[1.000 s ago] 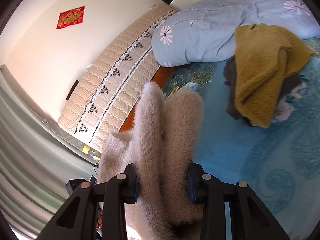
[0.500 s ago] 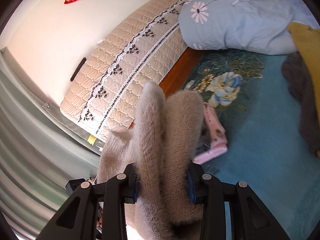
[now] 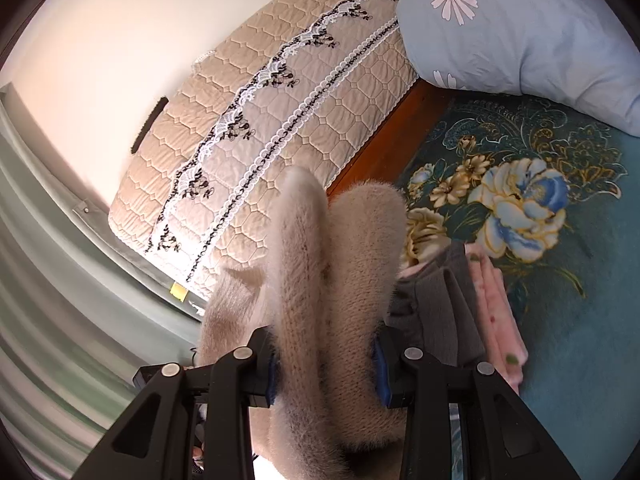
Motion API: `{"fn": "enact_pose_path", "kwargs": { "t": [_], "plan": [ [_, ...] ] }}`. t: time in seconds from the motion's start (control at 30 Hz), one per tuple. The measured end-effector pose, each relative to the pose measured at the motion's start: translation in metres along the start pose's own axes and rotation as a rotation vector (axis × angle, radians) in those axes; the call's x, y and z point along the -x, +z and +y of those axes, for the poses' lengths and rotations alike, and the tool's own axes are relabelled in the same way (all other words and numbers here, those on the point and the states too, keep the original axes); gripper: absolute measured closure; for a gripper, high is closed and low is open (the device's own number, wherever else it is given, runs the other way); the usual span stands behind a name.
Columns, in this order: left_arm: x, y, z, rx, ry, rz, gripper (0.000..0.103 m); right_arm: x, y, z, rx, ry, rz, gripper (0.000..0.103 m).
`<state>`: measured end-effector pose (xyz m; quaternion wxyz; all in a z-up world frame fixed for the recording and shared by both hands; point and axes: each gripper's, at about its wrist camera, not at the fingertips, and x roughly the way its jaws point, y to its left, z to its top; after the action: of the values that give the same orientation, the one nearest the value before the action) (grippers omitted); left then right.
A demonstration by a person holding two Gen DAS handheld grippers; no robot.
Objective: Fold clothes
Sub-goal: 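Lift the folded sweater with both grippers and carry it toward the clothes stack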
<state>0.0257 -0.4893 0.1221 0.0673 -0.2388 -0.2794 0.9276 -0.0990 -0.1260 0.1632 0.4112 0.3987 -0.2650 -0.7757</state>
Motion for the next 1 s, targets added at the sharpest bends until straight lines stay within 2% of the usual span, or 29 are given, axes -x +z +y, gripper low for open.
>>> {"fn": "enact_pose_path", "kwargs": {
  "t": [0.07, 0.17, 0.2, 0.27, 0.4, 0.53, 0.63, 0.67, 0.83, 0.9, 1.0],
  "plan": [
    [-0.016, -0.007, 0.01, 0.024, 0.028, 0.026, 0.065, -0.015, 0.002, -0.017, -0.011, -0.023, -0.005, 0.065],
    [-0.035, -0.022, 0.025, 0.056, 0.062, 0.06, 0.065, -0.041, -0.005, -0.058, -0.099, -0.076, 0.014, 0.065],
    [-0.04, -0.026, 0.031, 0.066, 0.071, 0.068, 0.065, -0.045, -0.008, -0.072, -0.13, -0.079, 0.014, 0.065],
    [-0.042, -0.031, 0.039, 0.094, 0.04, 0.066, 0.064, -0.052, -0.015, -0.1, -0.194, -0.08, 0.014, 0.065],
    [-0.043, -0.029, 0.031, 0.061, 0.058, 0.062, 0.064, -0.053, -0.023, -0.119, -0.224, -0.031, -0.001, 0.065],
    [-0.034, -0.019, 0.02, 0.037, 0.045, 0.005, 0.065, -0.049, -0.018, -0.115, -0.216, -0.026, 0.001, 0.065],
    [-0.043, -0.025, 0.023, 0.028, 0.113, 0.057, 0.065, -0.049, -0.017, -0.111, -0.196, -0.041, 0.008, 0.065],
    [-0.046, -0.029, 0.029, 0.048, 0.119, 0.074, 0.065, -0.049, -0.017, -0.11, -0.19, -0.046, 0.01, 0.065],
    [-0.041, -0.031, 0.05, 0.211, 0.037, 0.085, 0.061, -0.047, -0.02, -0.113, -0.21, -0.013, 0.027, 0.064],
    [-0.039, -0.03, 0.049, 0.252, 0.029, 0.087, 0.061, -0.045, -0.017, -0.112, -0.213, -0.012, 0.044, 0.062],
    [-0.029, -0.026, 0.045, 0.27, 0.059, 0.07, 0.056, -0.037, -0.012, -0.113, -0.228, -0.026, 0.043, 0.06]
  ]
}}
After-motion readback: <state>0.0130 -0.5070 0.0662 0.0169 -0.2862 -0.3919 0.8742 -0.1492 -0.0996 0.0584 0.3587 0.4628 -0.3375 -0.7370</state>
